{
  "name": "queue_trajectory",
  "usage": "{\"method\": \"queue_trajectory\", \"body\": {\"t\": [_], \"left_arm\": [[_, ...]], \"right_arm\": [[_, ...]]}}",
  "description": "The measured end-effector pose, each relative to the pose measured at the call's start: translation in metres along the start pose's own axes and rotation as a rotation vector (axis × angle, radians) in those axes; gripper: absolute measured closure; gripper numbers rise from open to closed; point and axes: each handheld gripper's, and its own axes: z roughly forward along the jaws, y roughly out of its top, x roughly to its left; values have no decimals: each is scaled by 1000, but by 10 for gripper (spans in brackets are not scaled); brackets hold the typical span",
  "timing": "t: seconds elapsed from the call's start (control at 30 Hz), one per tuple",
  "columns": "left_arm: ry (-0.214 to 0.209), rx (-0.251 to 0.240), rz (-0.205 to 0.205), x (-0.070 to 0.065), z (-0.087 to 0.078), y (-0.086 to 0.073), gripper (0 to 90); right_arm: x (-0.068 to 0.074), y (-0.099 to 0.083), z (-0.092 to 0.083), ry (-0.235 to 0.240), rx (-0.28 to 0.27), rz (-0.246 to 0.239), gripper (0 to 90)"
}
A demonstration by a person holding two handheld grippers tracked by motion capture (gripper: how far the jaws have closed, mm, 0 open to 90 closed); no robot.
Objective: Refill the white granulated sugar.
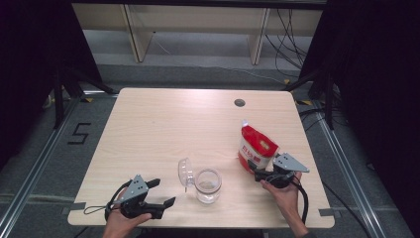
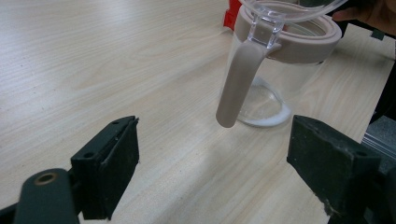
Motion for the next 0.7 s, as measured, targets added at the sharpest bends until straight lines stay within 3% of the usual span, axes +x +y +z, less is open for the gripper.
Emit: {"method": "queue_trajectory", "body": {"t": [0.13,0.23,0.43,0.57,0.7], "left_arm": [[7,14,9,0,0,0,163],[0,3,1,0,0,0,163],[5,14,7,0,0,0,163],[5,14,7,0,0,0,163],[-5,6,0,0,2,-1,165]], "right_arm": [[3,-1,3,13,-6,40,217],[2,-1,5,34,1,23,223],[0,-4,10,7,-19,9,220],[2,-3,10,28,-14,44,216],[1,-3,12,31,-26,30,218]]}}
